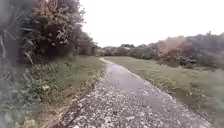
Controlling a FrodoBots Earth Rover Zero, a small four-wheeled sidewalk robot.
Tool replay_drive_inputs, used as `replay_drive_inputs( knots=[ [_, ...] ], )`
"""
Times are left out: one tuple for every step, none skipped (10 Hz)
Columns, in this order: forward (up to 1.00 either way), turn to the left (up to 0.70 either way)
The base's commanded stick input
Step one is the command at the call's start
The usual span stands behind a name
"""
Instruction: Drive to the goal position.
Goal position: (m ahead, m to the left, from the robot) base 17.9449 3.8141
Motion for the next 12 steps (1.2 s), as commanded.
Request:
replay_drive_inputs(
  knots=[
    [0.98, -0.02],
    [0.98, 0.0],
    [0.98, 0.0],
    [0.98, 0.0],
    [0.98, 0.0],
    [0.98, 0.0],
    [0.98, 0.0],
    [0.98, 0.0],
    [0.98, -0.04],
    [0.98, -0.11],
    [0.98, -0.19],
    [0.98, -0.27]
  ],
)
